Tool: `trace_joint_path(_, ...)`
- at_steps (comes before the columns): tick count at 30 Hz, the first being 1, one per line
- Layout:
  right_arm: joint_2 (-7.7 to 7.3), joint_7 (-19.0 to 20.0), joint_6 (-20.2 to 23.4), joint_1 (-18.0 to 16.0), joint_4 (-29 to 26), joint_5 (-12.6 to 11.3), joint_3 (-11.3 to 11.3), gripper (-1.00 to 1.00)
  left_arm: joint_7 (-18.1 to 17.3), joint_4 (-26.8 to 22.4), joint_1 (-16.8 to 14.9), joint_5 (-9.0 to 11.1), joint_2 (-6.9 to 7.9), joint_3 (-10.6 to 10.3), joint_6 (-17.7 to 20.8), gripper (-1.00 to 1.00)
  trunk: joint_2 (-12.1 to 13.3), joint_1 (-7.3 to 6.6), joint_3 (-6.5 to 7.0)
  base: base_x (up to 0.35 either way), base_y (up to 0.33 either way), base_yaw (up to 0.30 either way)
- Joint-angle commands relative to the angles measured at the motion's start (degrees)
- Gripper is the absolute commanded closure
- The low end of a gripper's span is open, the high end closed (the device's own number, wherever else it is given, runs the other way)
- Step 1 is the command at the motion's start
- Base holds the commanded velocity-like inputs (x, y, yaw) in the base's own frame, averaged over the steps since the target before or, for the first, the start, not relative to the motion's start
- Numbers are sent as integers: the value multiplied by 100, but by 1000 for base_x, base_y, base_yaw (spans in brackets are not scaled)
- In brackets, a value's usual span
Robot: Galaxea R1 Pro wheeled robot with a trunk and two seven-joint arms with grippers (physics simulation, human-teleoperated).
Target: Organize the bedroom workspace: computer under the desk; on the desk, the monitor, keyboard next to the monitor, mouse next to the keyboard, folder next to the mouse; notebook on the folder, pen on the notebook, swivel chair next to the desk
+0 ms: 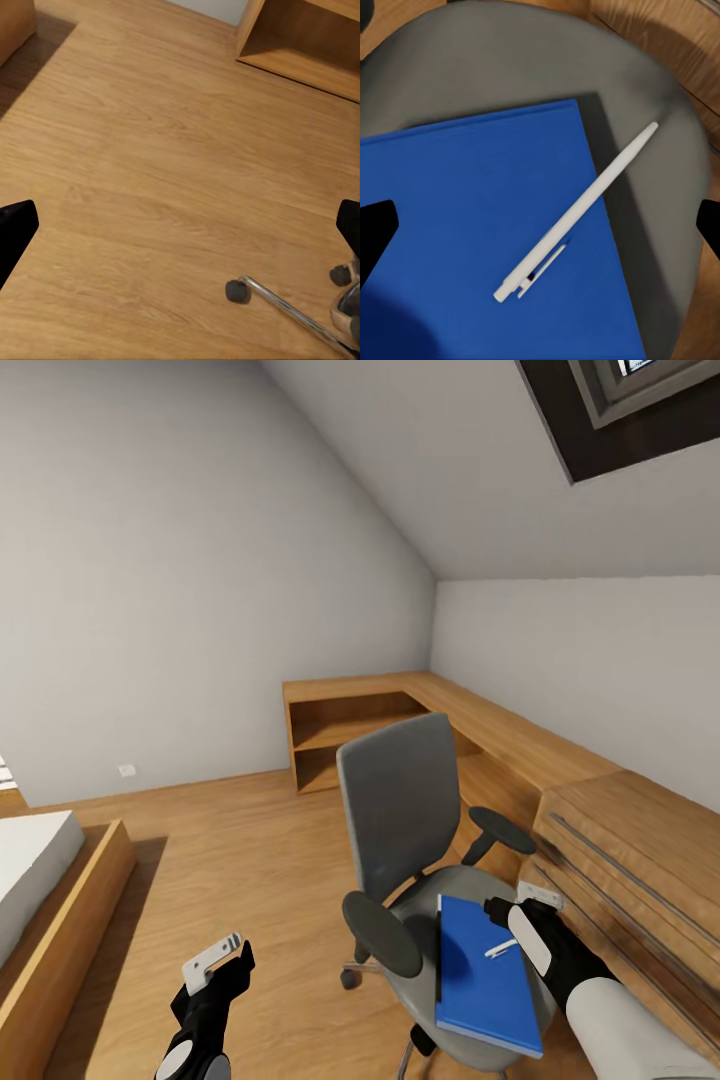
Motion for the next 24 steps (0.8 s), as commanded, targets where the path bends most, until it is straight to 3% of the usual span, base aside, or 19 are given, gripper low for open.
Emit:
trace_joint_path(1, -5, -40, 24, -2, -11, -44, 24, -100, 34, -10, -3, 22, 1, -8, 23, -100, -45, 22, -25, 0, 0, 0)
trace_joint_path(24, -11, -40, 24, -2, -11, -44, 18, -100, 33, -2, -3, 23, 1, -8, 29, -100, -967, 528, -438, 0, 0, 0)
